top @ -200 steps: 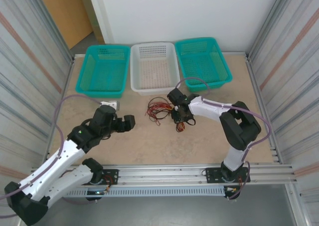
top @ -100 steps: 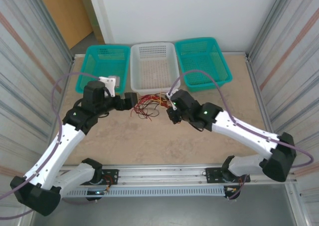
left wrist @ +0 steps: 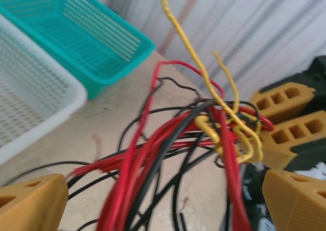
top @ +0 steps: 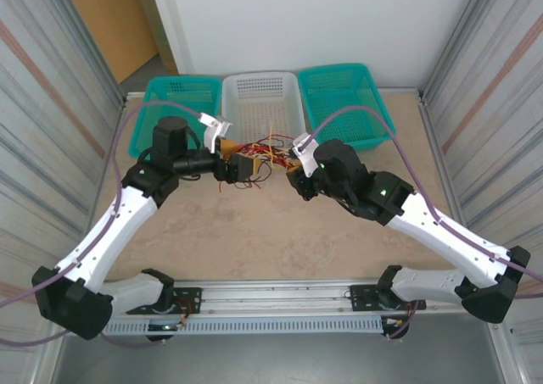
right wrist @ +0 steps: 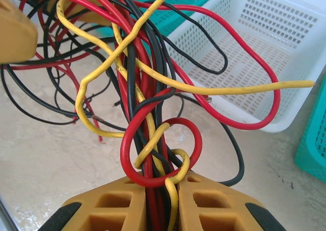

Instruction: Untangle the cables

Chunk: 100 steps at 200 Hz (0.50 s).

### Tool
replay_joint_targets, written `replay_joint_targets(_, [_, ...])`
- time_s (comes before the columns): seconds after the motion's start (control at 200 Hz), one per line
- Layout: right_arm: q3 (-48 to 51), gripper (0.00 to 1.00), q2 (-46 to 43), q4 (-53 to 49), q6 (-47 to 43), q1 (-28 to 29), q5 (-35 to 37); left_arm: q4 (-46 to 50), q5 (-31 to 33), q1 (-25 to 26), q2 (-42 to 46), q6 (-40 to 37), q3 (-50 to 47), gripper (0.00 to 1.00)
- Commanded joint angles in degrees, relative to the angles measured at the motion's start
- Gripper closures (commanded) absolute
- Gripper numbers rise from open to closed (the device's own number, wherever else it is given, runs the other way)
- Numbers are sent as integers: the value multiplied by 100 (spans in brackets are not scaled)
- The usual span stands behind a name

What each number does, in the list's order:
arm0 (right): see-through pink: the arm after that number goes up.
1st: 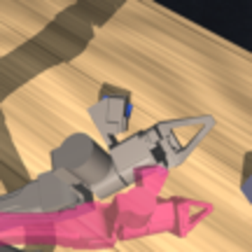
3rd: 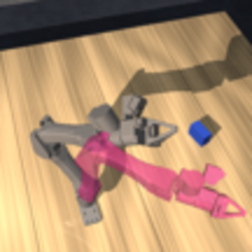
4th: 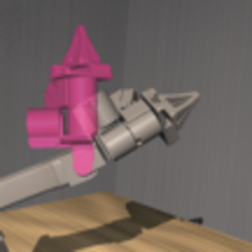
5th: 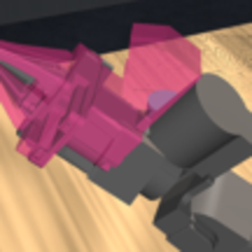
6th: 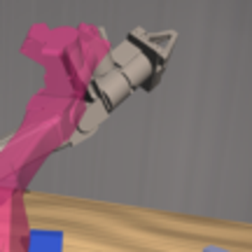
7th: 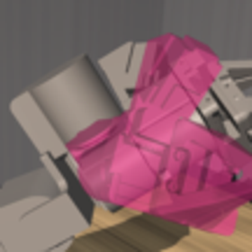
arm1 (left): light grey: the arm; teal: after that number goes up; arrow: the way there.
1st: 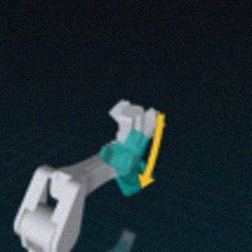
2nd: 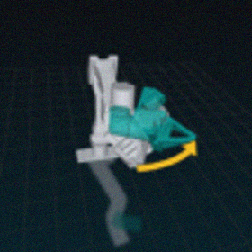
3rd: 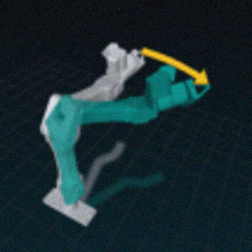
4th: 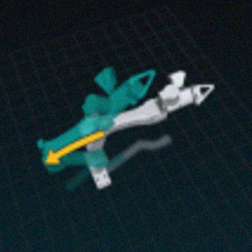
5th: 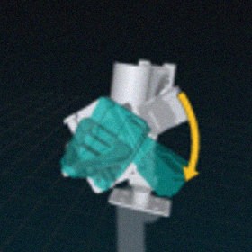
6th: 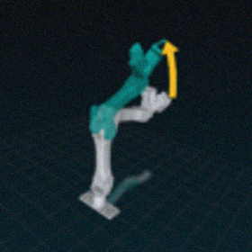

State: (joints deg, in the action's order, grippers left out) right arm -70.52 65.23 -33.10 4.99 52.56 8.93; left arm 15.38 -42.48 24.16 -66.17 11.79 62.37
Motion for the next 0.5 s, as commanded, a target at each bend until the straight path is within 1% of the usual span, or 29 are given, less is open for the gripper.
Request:
replay_joint_targets(0.0, [-205,83,-6,75,-202,62,-146,-394,-1005,147,-20,-87,13,3])
replay_joint_targets(0.095, [-173,82,32,128,-198,71,-163,-448,-1006,313,5,-147,-77,14])
replay_joint_targets(0.115, [-174,82,33,136,-200,79,-163,-492,-1019,319,12,-110,-111,18])
replay_joint_targets(0.145, [-165,82,46,154,-191,79,-148,-639,-1068,326,32,-19,-178,28])
replay_joint_targets(0.15, [-164,82,48,159,-192,79,-147,-653,-1073,326,33,-1,-205,28])
replay_joint_targets(0.17, [-159,82,44,170,-180,79,-134,-768,-1112,326,36,71,-266,34])
replay_joint_targets(0.175, [-157,82,48,176,-173,79,-131,-788,-1122,326,39,83,-281,37])
replay_joint_targets(0.18, [-152,82,41,183,-173,75,-125,-807,-1131,330,41,94,-292,37])
replay_joint_targets(0.235, [-120,81,4,249,-157,79,-94,-895,-1163,327,67,165,-384,58])
replay_joint_targets(0.266, [-107,80,-18,268,-144,79,-101,-919,-1166,326,78,176,-436,68])
replay_joint_targets(0.371, [-103,79,-88,296,-80,77,-152,-923,-1072,328,86,194,-562,94])
replay_joint_targets(0.411, [-111,79,-108,297,-48,79,-172,-930,-1017,334,78,208,-597,100])
replay_joint_targets(0.496, [-121,77,-125,270,38,74,-152,-1071,-768,353,105,363,-709,100])
